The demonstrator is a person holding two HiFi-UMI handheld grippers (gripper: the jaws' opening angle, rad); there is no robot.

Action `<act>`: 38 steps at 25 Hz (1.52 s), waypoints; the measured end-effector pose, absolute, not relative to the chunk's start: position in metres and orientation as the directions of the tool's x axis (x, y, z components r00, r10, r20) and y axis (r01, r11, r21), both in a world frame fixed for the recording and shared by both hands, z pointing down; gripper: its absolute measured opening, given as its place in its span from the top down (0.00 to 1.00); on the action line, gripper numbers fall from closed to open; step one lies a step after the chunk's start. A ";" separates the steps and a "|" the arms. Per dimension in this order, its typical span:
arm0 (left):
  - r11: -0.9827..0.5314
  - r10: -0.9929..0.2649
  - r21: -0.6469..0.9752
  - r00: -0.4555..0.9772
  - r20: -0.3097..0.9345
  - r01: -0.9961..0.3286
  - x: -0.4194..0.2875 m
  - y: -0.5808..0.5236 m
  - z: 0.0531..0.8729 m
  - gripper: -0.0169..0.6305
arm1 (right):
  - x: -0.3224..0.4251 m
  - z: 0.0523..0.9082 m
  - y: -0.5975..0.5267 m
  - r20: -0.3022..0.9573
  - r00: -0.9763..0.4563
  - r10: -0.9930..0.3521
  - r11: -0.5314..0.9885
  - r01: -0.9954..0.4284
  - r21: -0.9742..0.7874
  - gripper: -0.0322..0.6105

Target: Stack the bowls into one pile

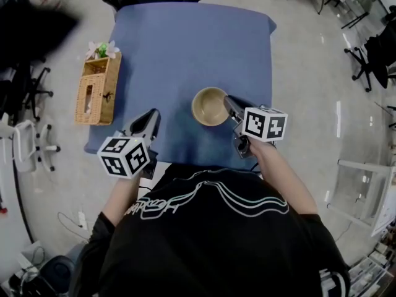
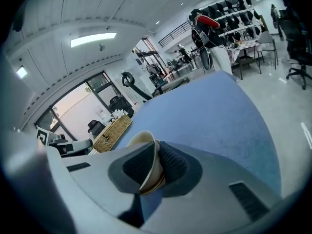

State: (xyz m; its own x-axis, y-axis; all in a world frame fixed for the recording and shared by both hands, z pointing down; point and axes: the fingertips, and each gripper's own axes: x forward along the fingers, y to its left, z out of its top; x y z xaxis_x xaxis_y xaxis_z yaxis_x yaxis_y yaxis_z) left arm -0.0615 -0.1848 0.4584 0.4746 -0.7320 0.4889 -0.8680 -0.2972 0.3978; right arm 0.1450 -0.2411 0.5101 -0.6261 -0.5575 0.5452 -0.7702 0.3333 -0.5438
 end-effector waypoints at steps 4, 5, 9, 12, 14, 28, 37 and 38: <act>-0.286 -0.741 0.398 0.465 0.485 -0.872 -0.060 -0.180 0.460 0.92 | 0.140 0.515 -0.240 0.539 -0.654 -0.531 0.368 -0.751 -0.548 0.87; -0.284 -0.743 0.399 0.464 0.483 -0.872 -0.060 -0.180 0.461 0.92 | 0.140 0.514 -0.240 0.539 -0.656 -0.528 0.379 -0.750 -0.542 0.87; -0.282 -0.741 0.409 0.468 0.482 -0.868 -0.060 -0.179 0.467 0.92 | 0.133 0.510 -0.240 0.517 -0.686 -0.513 0.449 -0.727 -0.520 0.77; -0.286 -0.731 0.420 0.480 0.485 -0.861 -0.059 -0.181 0.474 0.92 | 0.128 0.502 -0.239 0.501 -0.705 -0.501 0.523 -0.709 -0.474 0.62; -0.295 -0.724 0.430 0.493 0.482 -0.853 -0.056 -0.182 0.476 0.92 | 0.127 0.497 -0.236 0.504 -0.708 -0.495 0.569 -0.702 -0.428 0.56; -0.539 -0.658 0.435 0.683 0.317 -0.721 -0.044 -0.169 0.378 0.92 | 0.086 0.351 -0.199 0.312 -0.736 -0.600 0.751 -0.653 -0.095 0.65; -0.637 -0.622 0.435 0.758 0.197 -0.636 -0.068 -0.138 0.326 0.92 | 0.053 0.321 -0.149 0.181 -0.800 -0.572 0.736 -0.598 -0.317 0.90; -0.648 -0.613 0.437 0.768 0.187 -0.624 -0.068 -0.133 0.323 0.92 | 0.050 0.320 -0.143 0.170 -0.803 -0.571 0.735 -0.592 -0.331 0.91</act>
State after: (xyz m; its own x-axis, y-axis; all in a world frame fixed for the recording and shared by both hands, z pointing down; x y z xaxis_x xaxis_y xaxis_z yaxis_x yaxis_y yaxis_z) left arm -0.0678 -0.1327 0.3232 0.7680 -0.6125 0.1873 -0.6236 -0.6483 0.4368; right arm 0.0505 -0.1426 0.3197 -0.8031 -0.5710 0.1701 -0.5924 0.7347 -0.3305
